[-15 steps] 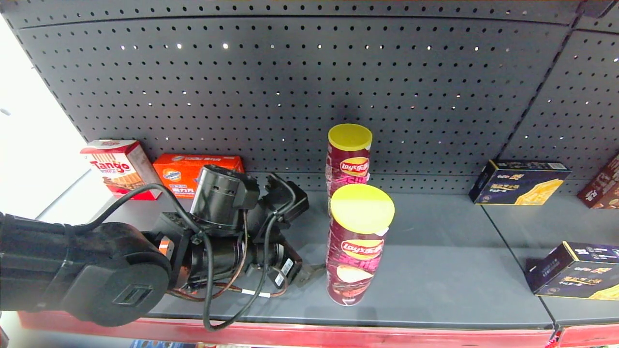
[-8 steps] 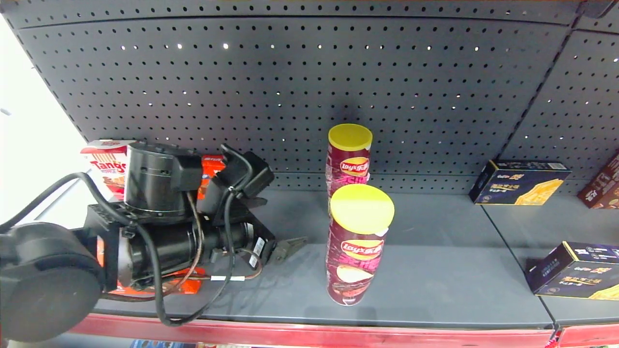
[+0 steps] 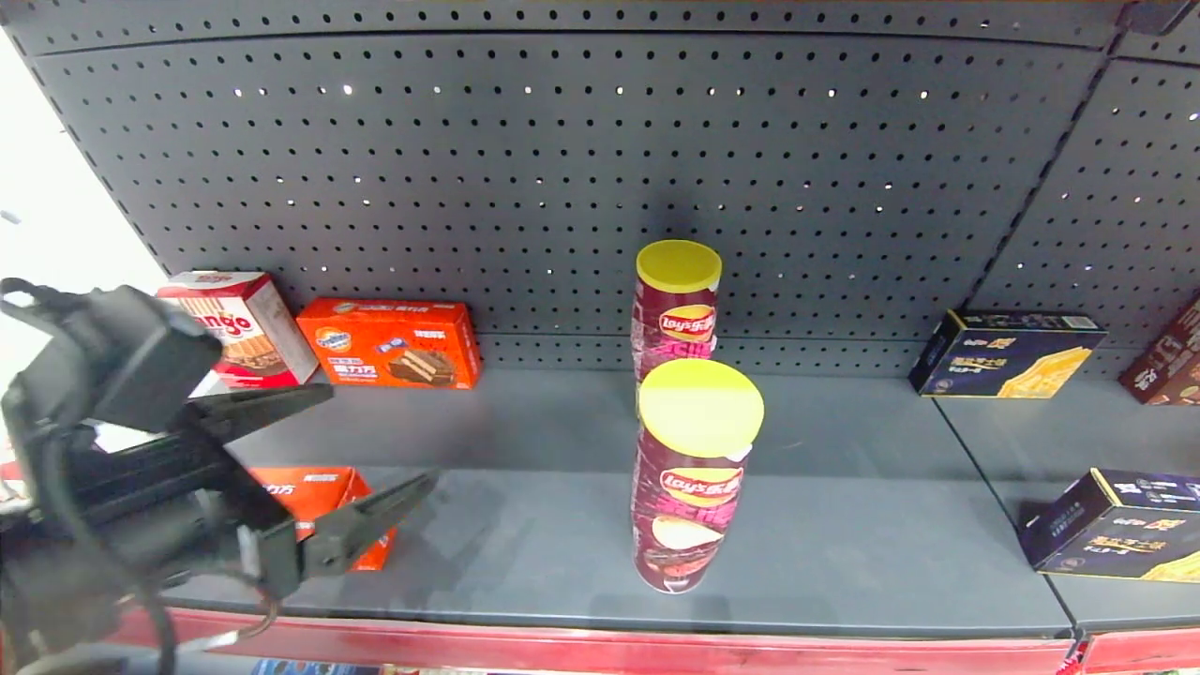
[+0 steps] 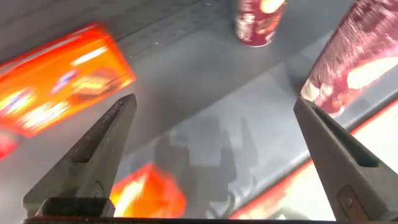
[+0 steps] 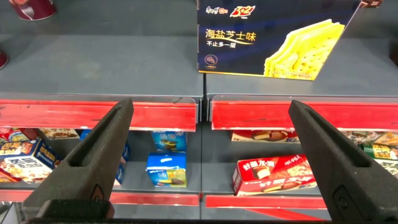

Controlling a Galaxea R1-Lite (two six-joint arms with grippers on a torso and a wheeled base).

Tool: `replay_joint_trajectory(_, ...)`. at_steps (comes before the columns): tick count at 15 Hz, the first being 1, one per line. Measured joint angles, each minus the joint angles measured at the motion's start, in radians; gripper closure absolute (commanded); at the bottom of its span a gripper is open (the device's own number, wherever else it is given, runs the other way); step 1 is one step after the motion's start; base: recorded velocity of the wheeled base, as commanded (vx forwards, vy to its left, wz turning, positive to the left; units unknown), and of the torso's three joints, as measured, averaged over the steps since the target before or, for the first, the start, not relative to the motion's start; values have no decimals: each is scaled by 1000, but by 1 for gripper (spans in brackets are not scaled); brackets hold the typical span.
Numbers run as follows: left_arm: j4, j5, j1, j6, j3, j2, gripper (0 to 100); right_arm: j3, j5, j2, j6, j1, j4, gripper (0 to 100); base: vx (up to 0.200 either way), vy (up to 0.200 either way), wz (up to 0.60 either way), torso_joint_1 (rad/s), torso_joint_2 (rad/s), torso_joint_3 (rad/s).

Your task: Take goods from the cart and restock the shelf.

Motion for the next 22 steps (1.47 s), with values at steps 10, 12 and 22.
replay_joint_trajectory(10,213,173,310,-87,509,-903,0,0,0,0,0,0,0,0,0,0,0,0,0,0)
replay_joint_trajectory(12,307,153,343,-155,531,-987,0,0,0,0,0,0,0,0,0,0,0,0,0,0)
replay_joint_trajectory(22,393,50,461,-166,541,-1102,0,0,0,0,0,0,0,0,0,0,0,0,0,0)
